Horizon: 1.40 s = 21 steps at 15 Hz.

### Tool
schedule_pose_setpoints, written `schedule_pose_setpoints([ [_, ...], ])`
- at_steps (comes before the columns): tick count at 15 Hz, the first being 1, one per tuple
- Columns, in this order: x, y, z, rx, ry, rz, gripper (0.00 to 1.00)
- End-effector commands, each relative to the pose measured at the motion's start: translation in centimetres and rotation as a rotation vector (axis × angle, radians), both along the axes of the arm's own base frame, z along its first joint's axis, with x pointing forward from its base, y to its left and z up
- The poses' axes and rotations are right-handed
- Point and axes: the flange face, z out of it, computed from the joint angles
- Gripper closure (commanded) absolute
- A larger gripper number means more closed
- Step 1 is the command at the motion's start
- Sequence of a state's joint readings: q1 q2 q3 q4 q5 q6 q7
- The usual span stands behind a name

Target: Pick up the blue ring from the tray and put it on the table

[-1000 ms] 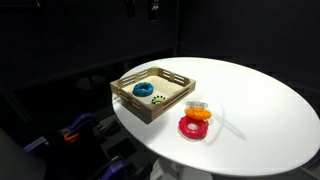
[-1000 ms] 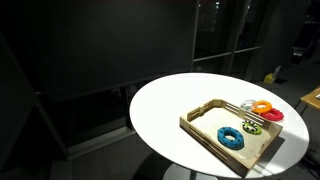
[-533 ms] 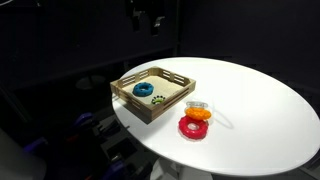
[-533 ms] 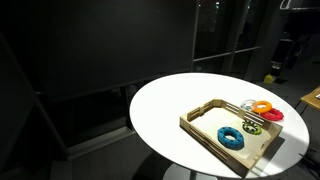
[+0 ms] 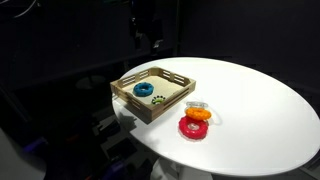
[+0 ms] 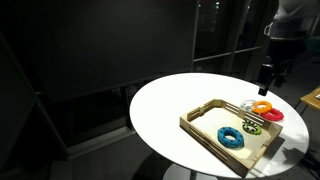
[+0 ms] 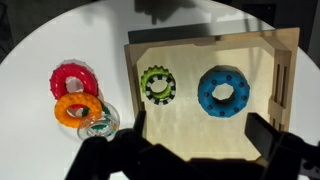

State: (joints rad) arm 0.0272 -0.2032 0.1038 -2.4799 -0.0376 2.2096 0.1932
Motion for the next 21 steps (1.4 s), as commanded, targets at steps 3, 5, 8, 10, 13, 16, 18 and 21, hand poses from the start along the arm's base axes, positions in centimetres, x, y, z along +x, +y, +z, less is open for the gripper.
schedule_pose_setpoints([
  [3, 0.4, 0.1, -2.4, -0.027, 0.042, 0.012, 0.00],
  [5, 0.2, 0.0, -2.5, -0.011, 0.052, 0.008, 0.00],
  [8, 0.1, 0.1, -2.9, -0.011, 0.062, 0.011, 0.00],
  [10, 0.1, 0.1, -2.9, -0.011, 0.062, 0.012, 0.00],
  [13, 0.1, 0.1, -2.9, -0.011, 0.062, 0.012, 0.00],
  [16, 0.8, 0.5, -3.7, -0.015, 0.071, 0.001, 0.00],
  [18, 1.2, 0.9, -4.5, -0.013, 0.063, 0.007, 0.00],
  [21, 1.8, 1.7, -6.1, 0.000, 0.048, 0.023, 0.00],
])
